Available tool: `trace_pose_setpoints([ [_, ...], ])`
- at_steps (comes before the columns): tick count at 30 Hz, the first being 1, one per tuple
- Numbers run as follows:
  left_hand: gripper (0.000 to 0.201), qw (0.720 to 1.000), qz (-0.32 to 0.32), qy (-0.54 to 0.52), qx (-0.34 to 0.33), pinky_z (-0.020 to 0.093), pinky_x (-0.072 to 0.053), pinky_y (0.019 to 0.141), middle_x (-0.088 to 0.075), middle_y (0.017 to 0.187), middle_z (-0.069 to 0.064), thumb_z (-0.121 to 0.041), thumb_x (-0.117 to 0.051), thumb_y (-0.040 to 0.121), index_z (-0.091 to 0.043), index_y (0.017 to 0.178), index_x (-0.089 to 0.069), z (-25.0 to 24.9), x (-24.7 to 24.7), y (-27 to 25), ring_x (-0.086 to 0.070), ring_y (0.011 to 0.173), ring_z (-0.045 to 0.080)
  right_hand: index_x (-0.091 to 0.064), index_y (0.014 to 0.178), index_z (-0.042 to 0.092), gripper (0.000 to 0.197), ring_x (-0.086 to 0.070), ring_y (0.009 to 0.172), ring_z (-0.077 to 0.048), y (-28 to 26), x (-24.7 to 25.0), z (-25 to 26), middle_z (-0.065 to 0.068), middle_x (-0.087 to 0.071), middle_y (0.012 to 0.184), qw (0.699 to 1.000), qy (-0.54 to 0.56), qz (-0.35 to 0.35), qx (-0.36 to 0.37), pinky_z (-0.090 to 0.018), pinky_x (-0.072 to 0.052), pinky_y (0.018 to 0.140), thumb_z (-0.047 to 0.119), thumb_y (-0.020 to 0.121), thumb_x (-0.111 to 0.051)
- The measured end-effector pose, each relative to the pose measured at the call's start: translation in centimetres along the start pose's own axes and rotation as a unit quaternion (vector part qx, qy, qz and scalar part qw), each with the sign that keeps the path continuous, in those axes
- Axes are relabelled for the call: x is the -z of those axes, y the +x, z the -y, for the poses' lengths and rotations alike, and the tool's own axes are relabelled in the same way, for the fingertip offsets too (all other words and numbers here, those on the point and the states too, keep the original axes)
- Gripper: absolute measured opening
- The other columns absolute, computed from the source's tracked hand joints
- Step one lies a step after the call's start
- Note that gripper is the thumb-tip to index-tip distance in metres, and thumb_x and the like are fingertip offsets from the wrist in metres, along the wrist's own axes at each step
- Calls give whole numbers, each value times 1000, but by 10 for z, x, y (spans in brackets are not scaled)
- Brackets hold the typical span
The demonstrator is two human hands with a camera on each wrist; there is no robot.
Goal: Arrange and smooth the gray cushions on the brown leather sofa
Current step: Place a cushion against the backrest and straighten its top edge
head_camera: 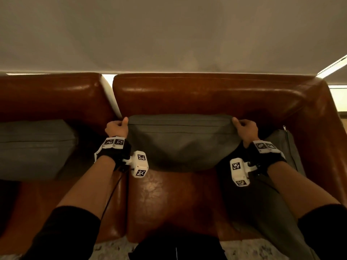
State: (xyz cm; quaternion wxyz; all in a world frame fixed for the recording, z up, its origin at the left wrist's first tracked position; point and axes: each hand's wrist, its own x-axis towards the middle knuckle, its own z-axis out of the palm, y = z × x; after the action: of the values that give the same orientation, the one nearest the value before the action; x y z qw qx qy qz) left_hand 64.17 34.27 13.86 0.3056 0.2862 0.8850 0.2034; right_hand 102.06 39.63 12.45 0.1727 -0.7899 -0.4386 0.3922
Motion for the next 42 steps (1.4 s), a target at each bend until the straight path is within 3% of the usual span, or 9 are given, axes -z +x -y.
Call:
trace_pose_setpoints([
  [3,41,1000,-9,2,-18,37,-41,88,-60,90,20,-28,-49,97,9,103,-66,-6,5,6,-58,105,38,-63,113,-2,46,-58,110,-33,2,-3,1,-20,-64,114,1000,4,-17,6,-41,-47,95,38,94,-55],
  [7,42,1000,9,-11,21,36,-42,96,-62,121,22,-32,-52,95,3,115,-64,-5,-1,10,-55,115,36,-62,115,-5,45,-57,111,-35,-3,-10,3,-23,-63,117,999,6,-41,-3,-38,-44,92,35,94,-55],
  [16,39,997,-22,-70,15,36,-38,99,-57,127,22,-27,-46,98,3,121,-57,-7,-8,5,-51,121,34,-52,125,-4,45,-51,119,-33,-14,-18,8,-21,-55,128,996,33,-81,2,-25,-33,82,33,97,-49],
  [21,48,993,-8,-117,-15,38,-35,103,-50,134,21,-36,-40,99,-1,130,-46,33,-17,-7,-46,124,34,-49,127,13,58,-55,115,-23,-41,-15,-32,-9,-57,127,983,181,-23,-27,-36,-44,99,57,89,-47],
  [24,44,997,11,-65,-36,40,-36,101,-52,129,25,-31,-42,99,3,127,-51,68,-18,-17,-48,121,37,-58,115,12,37,-60,109,-23,-60,-21,-63,-5,-63,113,982,184,40,-12,-41,-49,94,41,92,-53],
  [31,29,993,-58,-57,-81,35,-41,93,-66,108,26,-18,-57,93,6,106,-67,60,-9,-10,-59,105,37,-67,89,12,16,-64,91,-28,-41,-13,-59,-10,-68,91,997,64,-11,49,-47,-50,92,27,87,-67],
  [35,28,992,-65,-68,-82,33,-41,89,-66,106,25,-18,-57,92,6,105,-67,59,-14,-11,-59,102,36,-66,90,4,24,-62,81,-23,-38,-10,-54,-9,-65,84,998,31,-16,58,-35,-50,83,28,87,-66],
  [40,30,992,-12,-65,-105,35,-43,92,-65,110,22,-20,-56,93,2,111,-64,73,-16,-15,-59,105,34,-64,103,4,22,-65,96,-25,-46,-16,-75,-10,-67,99,993,117,-5,8,-45,-51,95,23,91,-61],
  [42,24,992,-11,-59,-107,35,-43,92,-67,106,22,-16,-58,91,2,105,-67,79,-14,-14,-60,103,34,-65,90,10,12,-65,89,-25,-51,-13,-77,-8,-68,89,996,76,-15,39,-46,-51,93,21,92,-59],
])
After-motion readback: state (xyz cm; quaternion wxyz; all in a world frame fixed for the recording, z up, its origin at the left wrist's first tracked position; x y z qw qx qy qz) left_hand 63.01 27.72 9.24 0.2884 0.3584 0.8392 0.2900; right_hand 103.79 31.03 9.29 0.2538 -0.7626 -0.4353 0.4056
